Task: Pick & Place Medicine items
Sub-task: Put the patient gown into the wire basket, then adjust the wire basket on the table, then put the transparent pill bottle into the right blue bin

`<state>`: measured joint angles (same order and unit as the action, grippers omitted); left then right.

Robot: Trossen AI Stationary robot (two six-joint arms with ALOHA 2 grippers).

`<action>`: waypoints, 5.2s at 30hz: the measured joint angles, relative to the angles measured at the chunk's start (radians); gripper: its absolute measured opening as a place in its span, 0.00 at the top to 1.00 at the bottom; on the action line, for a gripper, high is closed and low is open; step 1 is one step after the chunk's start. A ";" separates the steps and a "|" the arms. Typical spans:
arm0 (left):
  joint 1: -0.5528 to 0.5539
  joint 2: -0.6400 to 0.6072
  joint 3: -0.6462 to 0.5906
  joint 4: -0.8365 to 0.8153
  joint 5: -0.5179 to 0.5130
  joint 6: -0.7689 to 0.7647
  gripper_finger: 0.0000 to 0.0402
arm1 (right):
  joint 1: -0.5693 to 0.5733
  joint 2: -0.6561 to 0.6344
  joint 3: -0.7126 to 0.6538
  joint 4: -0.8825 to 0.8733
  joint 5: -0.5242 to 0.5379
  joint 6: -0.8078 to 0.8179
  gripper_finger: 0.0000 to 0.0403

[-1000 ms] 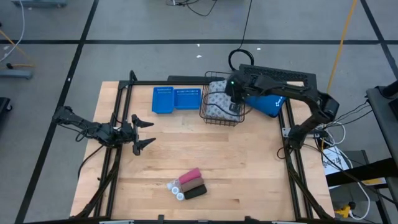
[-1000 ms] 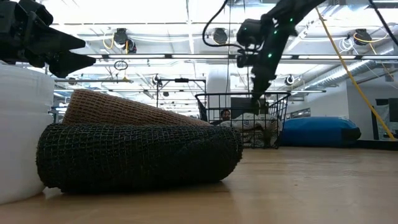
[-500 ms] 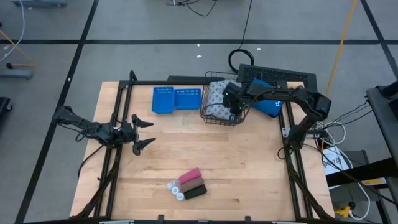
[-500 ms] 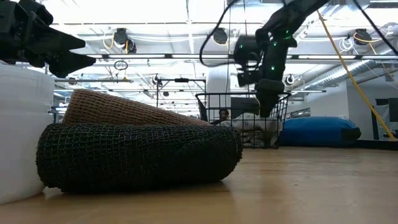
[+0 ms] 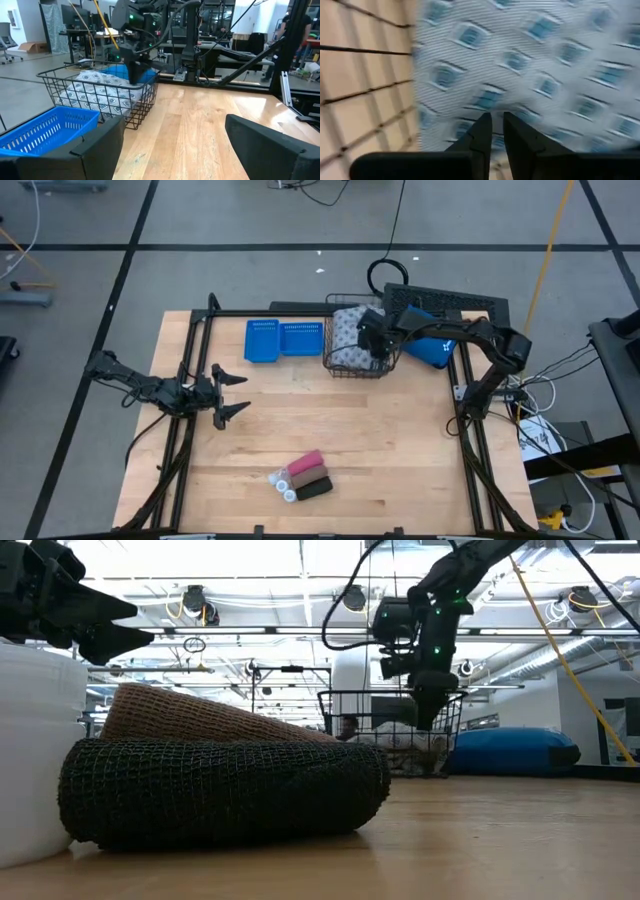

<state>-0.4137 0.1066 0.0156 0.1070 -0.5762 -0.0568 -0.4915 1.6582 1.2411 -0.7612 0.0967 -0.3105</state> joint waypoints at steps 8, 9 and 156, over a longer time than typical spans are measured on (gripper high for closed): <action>0.000 0.000 0.000 0.000 0.000 0.000 0.13 | -0.015 -0.036 0.122 0.087 0.090 -0.079 0.95; 0.000 0.000 0.000 0.000 0.000 0.000 0.12 | -0.024 -0.031 0.135 0.111 0.091 -0.086 0.96; 0.000 0.000 0.000 0.000 -0.001 0.000 0.13 | 0.252 -0.360 -0.191 0.332 -0.150 0.089 1.00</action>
<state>-0.4134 0.1064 0.0158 0.1070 -0.5770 -0.0568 -0.2394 1.2981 1.0505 -0.4287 -0.0536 -0.2211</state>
